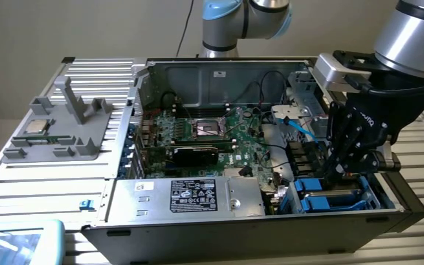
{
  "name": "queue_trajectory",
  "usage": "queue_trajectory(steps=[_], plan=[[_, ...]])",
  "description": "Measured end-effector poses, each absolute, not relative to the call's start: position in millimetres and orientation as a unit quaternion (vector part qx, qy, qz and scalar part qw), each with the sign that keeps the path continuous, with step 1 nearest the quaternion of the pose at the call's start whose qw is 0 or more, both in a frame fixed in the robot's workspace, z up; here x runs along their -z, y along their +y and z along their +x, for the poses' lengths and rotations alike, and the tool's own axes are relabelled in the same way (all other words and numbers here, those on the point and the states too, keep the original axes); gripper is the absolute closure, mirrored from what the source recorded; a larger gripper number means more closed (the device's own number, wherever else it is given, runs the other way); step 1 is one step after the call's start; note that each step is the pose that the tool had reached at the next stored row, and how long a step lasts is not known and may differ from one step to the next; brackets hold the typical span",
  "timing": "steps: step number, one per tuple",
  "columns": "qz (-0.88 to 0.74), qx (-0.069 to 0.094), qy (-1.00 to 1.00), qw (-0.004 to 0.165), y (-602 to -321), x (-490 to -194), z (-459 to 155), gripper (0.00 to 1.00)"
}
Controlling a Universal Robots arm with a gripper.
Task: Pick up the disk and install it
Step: 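Insert the second disk wire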
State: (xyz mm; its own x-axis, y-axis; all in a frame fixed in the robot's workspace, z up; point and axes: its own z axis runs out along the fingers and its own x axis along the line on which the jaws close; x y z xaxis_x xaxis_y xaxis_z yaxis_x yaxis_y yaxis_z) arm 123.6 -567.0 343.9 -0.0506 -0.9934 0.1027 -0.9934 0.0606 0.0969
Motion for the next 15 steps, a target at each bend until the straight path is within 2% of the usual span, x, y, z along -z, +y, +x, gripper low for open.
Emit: queue_trajectory(steps=[15], plan=[[0.692, -0.003, -0.718, 0.068, -567.0, -341.3, 123.8, 0.84]])
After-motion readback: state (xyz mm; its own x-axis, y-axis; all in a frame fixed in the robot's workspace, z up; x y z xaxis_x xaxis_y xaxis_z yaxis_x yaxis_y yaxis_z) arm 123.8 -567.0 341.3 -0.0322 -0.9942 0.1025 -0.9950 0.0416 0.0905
